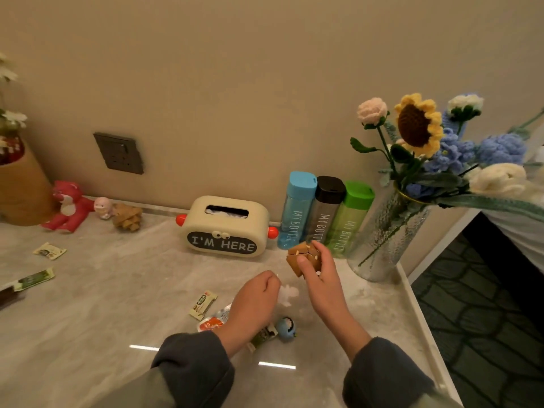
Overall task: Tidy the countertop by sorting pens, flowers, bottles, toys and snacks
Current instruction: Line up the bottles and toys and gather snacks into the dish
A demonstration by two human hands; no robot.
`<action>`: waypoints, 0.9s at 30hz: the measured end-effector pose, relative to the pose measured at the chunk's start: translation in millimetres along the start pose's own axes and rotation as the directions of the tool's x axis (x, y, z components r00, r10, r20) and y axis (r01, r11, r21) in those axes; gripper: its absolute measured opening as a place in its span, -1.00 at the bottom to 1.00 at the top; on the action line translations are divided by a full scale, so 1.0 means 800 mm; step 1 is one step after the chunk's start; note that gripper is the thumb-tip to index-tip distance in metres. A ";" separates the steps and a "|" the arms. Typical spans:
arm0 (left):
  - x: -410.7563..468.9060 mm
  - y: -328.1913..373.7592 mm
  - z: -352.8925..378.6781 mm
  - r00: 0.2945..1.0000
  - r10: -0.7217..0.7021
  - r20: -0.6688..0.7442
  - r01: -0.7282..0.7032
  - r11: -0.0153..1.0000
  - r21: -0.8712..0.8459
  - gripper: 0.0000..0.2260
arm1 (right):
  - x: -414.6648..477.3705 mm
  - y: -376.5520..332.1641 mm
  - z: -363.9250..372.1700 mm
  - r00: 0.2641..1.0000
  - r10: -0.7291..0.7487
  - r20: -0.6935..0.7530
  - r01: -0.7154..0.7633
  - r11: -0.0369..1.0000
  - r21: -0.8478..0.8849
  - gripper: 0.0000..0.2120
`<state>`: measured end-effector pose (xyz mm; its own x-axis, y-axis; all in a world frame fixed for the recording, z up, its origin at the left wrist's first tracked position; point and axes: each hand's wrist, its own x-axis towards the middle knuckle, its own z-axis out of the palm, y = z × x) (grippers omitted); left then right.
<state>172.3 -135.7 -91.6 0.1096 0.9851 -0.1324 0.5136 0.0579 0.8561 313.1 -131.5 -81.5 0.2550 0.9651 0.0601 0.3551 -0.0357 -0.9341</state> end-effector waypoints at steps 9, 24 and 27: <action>-0.018 -0.053 -0.126 0.970 -0.073 -0.233 0.056 0.995 -0.079 -0.72 | -0.003 -0.078 0.117 0.984 -0.064 0.168 0.071 0.997 -0.040 -0.42; 0.046 -0.166 -0.329 0.908 -0.162 -0.387 0.074 0.970 -0.233 -0.85 | 0.055 -0.169 0.334 0.928 -0.206 0.309 0.297 0.911 -0.286 -0.43; 0.072 -0.177 -0.344 0.917 -0.153 -0.369 0.038 0.953 -0.301 -0.89 | 0.075 -0.174 0.357 0.923 -0.213 0.320 0.357 0.786 -0.505 -0.46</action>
<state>-128.2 -42.6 -82.8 -0.2925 0.9539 -0.0677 0.2377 0.1412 0.9610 22.5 5.7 -48.5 -0.1283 0.9815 0.1418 0.8244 0.1850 -0.5349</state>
